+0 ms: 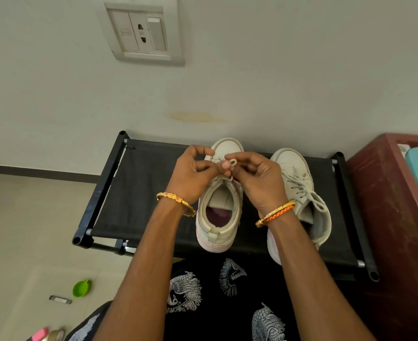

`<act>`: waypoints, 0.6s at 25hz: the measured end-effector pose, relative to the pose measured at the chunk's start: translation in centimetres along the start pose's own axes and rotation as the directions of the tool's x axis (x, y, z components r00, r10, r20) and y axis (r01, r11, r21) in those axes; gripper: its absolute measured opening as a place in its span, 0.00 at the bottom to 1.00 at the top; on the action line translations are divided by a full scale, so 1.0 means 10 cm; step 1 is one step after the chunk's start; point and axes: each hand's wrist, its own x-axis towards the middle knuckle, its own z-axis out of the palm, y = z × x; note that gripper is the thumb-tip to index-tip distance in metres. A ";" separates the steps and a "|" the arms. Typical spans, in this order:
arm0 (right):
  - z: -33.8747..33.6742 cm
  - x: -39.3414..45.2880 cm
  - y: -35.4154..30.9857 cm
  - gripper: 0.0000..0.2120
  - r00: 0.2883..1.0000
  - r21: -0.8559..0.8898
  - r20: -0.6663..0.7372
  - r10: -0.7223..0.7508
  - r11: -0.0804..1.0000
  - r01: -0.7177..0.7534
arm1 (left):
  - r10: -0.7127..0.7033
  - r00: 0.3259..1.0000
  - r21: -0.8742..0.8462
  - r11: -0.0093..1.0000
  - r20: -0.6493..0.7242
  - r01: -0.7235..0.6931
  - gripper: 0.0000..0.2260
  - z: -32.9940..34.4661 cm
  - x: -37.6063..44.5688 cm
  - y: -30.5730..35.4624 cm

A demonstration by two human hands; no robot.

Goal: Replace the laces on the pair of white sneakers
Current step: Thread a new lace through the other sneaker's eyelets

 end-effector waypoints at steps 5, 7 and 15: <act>-0.11 0.01 -0.06 0.15 0.983 -0.119 0.175 -0.051 0.990 0.073 | 0.054 0.995 0.083 0.995 0.085 -0.061 0.08 -0.06 0.01 0.03; -0.15 0.03 -0.07 0.12 0.984 -0.141 0.166 -0.067 0.986 0.091 | 0.050 0.997 0.102 0.993 0.057 -0.055 0.06 -0.05 0.00 0.04; -0.11 0.03 -0.07 0.10 0.991 -0.047 0.130 0.021 0.999 -0.015 | 0.136 0.991 0.248 0.960 -0.003 -0.131 0.07 -0.06 0.01 0.08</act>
